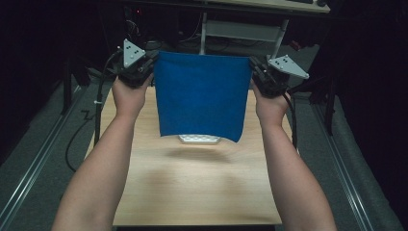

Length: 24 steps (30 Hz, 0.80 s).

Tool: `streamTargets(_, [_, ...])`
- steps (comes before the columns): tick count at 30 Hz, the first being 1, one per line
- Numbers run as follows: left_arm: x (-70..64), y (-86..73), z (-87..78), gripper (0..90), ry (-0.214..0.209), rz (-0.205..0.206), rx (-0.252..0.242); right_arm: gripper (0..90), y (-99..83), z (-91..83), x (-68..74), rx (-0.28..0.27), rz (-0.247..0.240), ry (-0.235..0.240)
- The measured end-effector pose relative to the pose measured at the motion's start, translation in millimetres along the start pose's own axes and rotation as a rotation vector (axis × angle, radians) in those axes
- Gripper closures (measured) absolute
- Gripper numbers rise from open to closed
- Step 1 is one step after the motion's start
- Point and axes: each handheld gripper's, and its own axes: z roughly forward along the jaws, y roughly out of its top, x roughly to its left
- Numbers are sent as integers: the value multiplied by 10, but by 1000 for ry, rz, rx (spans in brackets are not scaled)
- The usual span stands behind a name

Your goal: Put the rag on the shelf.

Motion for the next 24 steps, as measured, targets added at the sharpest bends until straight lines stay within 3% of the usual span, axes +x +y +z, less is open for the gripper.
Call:
streamTargets(11, [8, -162, 264, 884, -8, 14, 73, 886, -179, 245, -123, 68, -22, -21])
streamTargets(16, [30, -423, 411, 884, -26, -25, 143, 886, -298, 341, -117, 108, -40, -14])
streamTargets(24, [-39, -806, 540, 884, -58, -47, 218, 886, -607, 463, -136, 192, -51, -10])
